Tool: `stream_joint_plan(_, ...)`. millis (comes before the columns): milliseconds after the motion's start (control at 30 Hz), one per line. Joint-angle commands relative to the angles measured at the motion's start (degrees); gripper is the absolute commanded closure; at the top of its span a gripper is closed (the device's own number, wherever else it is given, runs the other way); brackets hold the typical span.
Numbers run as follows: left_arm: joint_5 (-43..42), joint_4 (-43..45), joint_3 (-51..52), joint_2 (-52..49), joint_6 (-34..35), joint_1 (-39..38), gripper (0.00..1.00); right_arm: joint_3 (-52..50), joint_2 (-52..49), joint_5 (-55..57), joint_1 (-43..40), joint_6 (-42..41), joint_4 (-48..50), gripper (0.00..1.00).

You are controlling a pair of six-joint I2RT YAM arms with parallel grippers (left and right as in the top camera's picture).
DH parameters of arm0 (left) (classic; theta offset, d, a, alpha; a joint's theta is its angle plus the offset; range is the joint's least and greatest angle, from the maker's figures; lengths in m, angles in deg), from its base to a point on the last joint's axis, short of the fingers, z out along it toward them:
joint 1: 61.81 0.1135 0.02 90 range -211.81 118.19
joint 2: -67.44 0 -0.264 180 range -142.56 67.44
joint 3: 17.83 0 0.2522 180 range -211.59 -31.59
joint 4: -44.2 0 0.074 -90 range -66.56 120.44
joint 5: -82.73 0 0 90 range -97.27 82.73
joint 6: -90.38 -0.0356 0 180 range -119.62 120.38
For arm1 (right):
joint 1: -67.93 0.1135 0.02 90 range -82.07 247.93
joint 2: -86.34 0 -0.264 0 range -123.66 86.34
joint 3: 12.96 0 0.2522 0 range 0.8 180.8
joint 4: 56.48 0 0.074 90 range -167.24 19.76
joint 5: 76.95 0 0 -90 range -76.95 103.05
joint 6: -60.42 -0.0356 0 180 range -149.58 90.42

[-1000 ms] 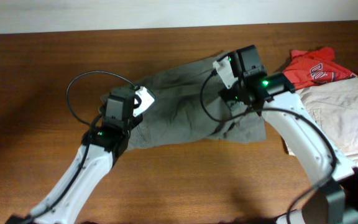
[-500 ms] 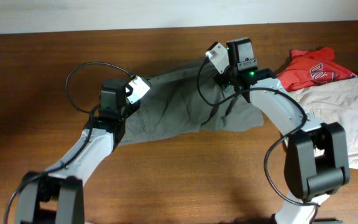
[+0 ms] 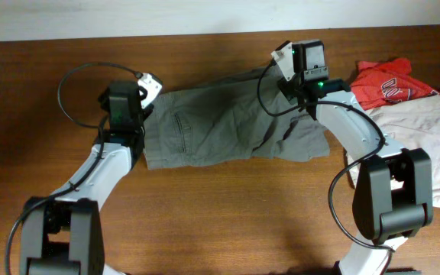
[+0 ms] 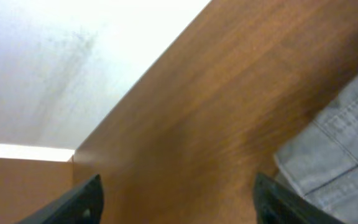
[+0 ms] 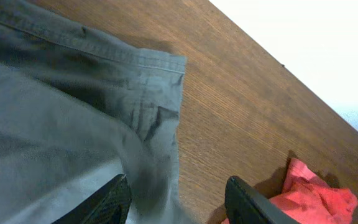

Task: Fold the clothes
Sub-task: 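Fold the held hems upward over the waistband with both grippers, then lower the hems onto the top edge and open both grippers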

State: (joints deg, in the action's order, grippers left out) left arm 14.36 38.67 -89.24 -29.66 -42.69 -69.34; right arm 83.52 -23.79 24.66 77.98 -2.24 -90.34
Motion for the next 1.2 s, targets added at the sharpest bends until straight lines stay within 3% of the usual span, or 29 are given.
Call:
stream_joint_plan(0, -0.07, -6.21, -4.22, 4.48, 7.06, -0.31, 0.20, 1.79, 0.04, 2.47, -0.37, -1.31, -0.20, 0.45)
stream_joint_plan(67, -4.24, -10.27, -4.90, 6.08, 9.42, -0.92, 0.13, 1.79, 0.04, 2.40, -0.37, -0.63, 0.15, 0.44)
stream_joint_plan(100, -5.81, -11.72, -4.90, 6.88, 9.77, -1.42, 0.02, 1.79, 0.04, 2.64, -0.37, -0.24, 0.55, 0.44)
stream_joint_plan(200, -12.37, -15.93, -4.92, 9.11, 11.02, -3.43, 0.01, 2.01, 0.04, 6.91, -0.48, -0.26, 1.86, 0.38)
stream_joint_plan(267, -17.16, -18.10, -4.92, 9.90, 11.06, -4.87, 0.01, 3.21, 0.07, 9.57, -0.48, -5.86, -1.57, 0.34)
stream_joint_plan(333, -21.07, -19.58, -4.90, 10.03, 13.11, -6.40, 0.01, 5.31, 0.13, 8.22, -0.63, -17.40, -9.60, 0.34)
stream_joint_plan(433, -23.69, -20.63, -4.90, 9.84, 20.61, -8.11, 0.01, 7.52, 0.13, -3.30, -1.03, -30.73, -21.49, 0.52)
stream_joint_plan(533, -25.33, -20.85, -4.90, 8.70, 24.50, -8.46, 0.03, 7.56, 0.13, -17.27, -0.96, -36.13, -29.14, 0.67)
stream_joint_plan(633, -25.31, -20.94, -4.90, 5.38, 25.53, -8.15, 0.34, 6.95, 0.13, -27.10, -0.24, -36.87, -33.68, 0.73)
stream_joint_plan(667, -25.31, -20.90, -4.90, 3.85, 25.66, -8.02, 0.44, 6.73, 0.13, -28.94, 0.15, -36.94, -34.80, 0.79)
stream_joint_plan(767, -25.05, -20.41, -4.90, -1.40, 25.70, -7.78, 0.71, 5.51, 0.13, -30.51, 0.90, -40.39, -35.47, 0.92)
stream_joint_plan(833, -22.75, -19.56, -4.90, -6.25, 26.45, -7.34, 0.94, 3.72, 0.09, -30.49, 1.16, -41.83, -32.65, 0.95)
stream_joint_plan(867, -20.55, -19.34, -4.90, -8.35, 28.37, -7.04, 0.99, 2.67, 0.09, -30.49, 1.16, -41.86, -31.10, 0.95)
stream_joint_plan(1000, -10.58, -21.92, -4.90, -15.13, 37.44, -5.38, 0.99, -2.05, 0.02, -30.47, 1.14, -43.95, -26.67, 0.95)
stream_joint_plan(1167, -7.56, -27.06, -4.87, -17.44, 42.12, -3.06, 0.99, -7.50, 0.02, -25.29, 0.96, -43.98, -21.73, 0.95)
